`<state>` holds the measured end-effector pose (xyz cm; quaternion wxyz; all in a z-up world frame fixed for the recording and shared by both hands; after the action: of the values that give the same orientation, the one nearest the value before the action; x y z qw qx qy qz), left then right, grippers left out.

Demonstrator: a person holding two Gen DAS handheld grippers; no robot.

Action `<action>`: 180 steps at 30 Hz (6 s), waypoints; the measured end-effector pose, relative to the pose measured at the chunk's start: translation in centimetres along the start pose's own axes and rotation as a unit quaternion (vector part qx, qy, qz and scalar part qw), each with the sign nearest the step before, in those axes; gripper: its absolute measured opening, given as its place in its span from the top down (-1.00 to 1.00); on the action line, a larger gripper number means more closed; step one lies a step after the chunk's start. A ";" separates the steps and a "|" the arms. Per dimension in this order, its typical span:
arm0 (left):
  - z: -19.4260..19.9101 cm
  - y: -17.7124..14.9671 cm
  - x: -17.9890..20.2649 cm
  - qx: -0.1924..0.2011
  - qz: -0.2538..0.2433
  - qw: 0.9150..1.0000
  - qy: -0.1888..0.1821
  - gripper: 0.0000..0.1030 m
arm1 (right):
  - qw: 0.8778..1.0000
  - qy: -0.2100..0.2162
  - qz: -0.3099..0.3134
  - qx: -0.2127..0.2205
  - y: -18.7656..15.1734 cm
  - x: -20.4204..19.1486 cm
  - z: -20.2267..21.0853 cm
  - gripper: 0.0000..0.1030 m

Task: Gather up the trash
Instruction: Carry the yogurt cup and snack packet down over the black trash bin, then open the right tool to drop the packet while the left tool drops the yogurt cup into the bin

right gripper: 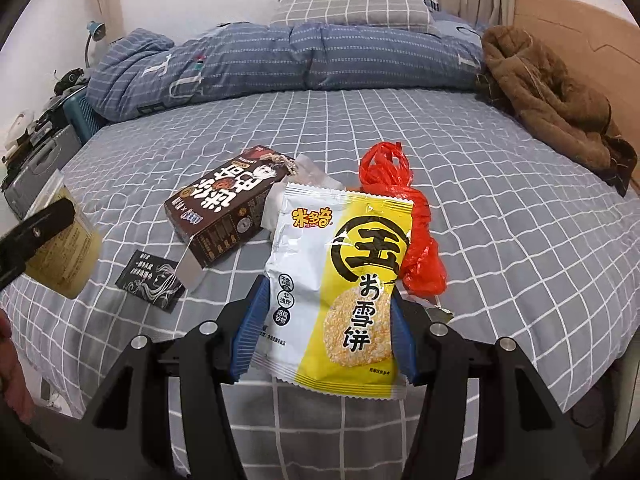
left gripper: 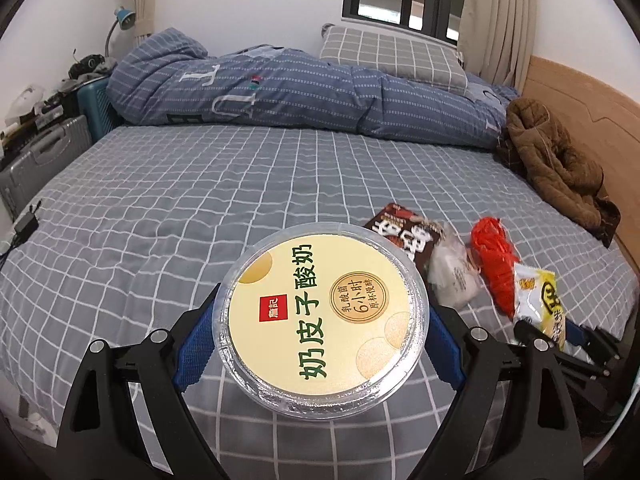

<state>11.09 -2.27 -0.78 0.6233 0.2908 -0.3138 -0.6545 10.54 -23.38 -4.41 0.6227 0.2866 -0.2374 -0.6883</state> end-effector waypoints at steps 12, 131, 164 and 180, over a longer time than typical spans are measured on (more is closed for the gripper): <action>2.5 -2.4 0.0 -0.004 -0.010 1.000 0.007 -0.67 | 1.000 0.006 0.005 0.007 -2.0 -0.1 3.0 -0.04; 3.1 -27.6 -4.4 -0.205 0.020 0.978 0.031 -0.67 | 0.972 0.051 0.096 -0.206 -25.7 -7.8 -0.7 -0.10; 1.6 -29.6 0.6 -0.224 -0.003 0.974 -0.032 -0.67 | 0.985 -0.034 0.059 -0.162 -26.2 -0.4 0.5 -0.84; 0.0 -30.4 7.0 -0.248 -0.040 0.966 -0.065 -0.67 | 0.985 -0.069 0.009 -0.156 -25.1 5.5 2.2 -0.84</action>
<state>-8.59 -8.44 -24.23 0.6274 0.0965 -0.1693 -0.7539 -9.48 -26.13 -20.52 0.6483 0.1357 -0.1718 -0.7292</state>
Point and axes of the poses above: each gripper's, at about its wrist camera, not at the fingertips, and z roughly against the way its jaws point, x to its right, y to its top, the point moved 2 cm from there along -z, roughly the way its jaws point, and after that the axes turned 4 degrees about -z, right-handed, at the moved point
